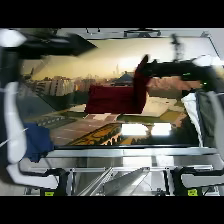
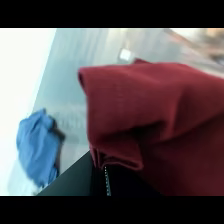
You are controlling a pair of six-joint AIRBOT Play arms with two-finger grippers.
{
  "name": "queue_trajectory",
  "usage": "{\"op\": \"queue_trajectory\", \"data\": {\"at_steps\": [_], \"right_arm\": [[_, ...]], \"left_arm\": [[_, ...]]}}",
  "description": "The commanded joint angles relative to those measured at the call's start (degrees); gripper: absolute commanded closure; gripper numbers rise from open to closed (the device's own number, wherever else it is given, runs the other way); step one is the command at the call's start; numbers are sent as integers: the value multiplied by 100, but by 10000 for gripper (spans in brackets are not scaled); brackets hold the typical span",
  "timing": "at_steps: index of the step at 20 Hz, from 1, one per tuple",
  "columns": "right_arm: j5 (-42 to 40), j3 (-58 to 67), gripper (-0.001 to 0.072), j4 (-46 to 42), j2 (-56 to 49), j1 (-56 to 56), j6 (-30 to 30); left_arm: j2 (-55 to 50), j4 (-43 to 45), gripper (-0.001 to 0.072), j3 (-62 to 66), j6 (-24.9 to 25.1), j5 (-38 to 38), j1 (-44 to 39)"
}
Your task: Fold the shirts.
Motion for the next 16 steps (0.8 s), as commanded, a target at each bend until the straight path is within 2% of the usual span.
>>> {"op": "queue_trajectory", "data": {"at_steps": [1,3,5,6,7,8,9,10,12,16], "right_arm": [[-2638,7,694,42,-761,1873,-79],[-3821,22,695,358,-1506,2780,-612],[-4131,162,686,855,-2070,3294,-1281],[-4094,216,556,872,-2181,3351,-1333],[-4017,219,242,870,-2159,3309,-1327],[-3740,216,161,863,-2046,3154,-1333],[-3294,216,175,857,-1867,2883,-1333],[-2750,216,236,748,-1648,2533,-1329],[-1757,216,257,334,-1239,1810,-1054],[-236,212,247,-1648,-684,264,599]], "left_arm": [[1303,-391,687,-555,356,-201,1086],[1676,-382,687,-1005,544,-199,1327],[1912,-385,687,-1488,684,-177,1425],[1991,-385,687,-1709,691,-151,1436],[2061,-382,688,-1945,693,-70,1438],[2116,-385,688,-2133,693,2,1460],[2155,-422,688,-2319,693,61,1464],[2157,-481,688,-2446,691,52,1464],[2157,-476,688,-2586,691,35,1464],[2157,-476,688,-2813,719,-11,1460]]}}
